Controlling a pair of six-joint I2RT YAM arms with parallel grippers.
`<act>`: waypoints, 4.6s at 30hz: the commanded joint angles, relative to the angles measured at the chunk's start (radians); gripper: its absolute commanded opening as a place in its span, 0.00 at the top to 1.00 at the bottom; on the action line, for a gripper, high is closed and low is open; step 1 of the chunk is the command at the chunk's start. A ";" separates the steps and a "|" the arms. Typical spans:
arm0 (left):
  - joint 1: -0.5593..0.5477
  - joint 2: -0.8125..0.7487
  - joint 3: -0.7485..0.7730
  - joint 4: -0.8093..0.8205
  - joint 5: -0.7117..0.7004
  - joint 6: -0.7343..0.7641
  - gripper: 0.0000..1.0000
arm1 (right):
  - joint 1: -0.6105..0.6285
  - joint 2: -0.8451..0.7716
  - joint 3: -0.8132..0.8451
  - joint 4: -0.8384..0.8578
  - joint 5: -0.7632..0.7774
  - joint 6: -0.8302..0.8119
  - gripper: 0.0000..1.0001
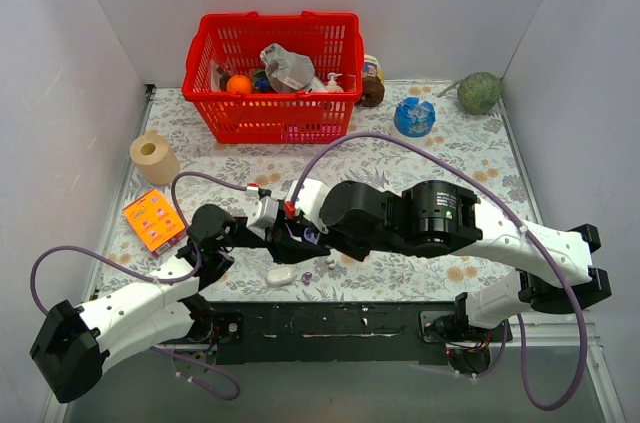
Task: Insert the wireless bluetooth earbuds into the charging case
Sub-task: Place the earbud in the charging case.
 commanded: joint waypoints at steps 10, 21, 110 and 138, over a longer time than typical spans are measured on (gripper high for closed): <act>-0.005 0.010 0.038 0.018 0.040 -0.041 1.00 | -0.002 0.000 -0.029 0.014 -0.014 -0.021 0.99; -0.005 0.041 0.058 0.028 0.057 -0.067 1.00 | 0.006 -0.008 -0.057 0.007 -0.042 -0.025 0.99; -0.003 0.093 0.179 -0.198 0.304 -0.082 1.00 | 0.023 0.020 0.082 -0.072 -0.146 0.044 0.99; -0.003 0.081 0.181 -0.175 0.255 -0.081 1.00 | 0.023 0.006 0.007 -0.072 -0.114 0.070 0.99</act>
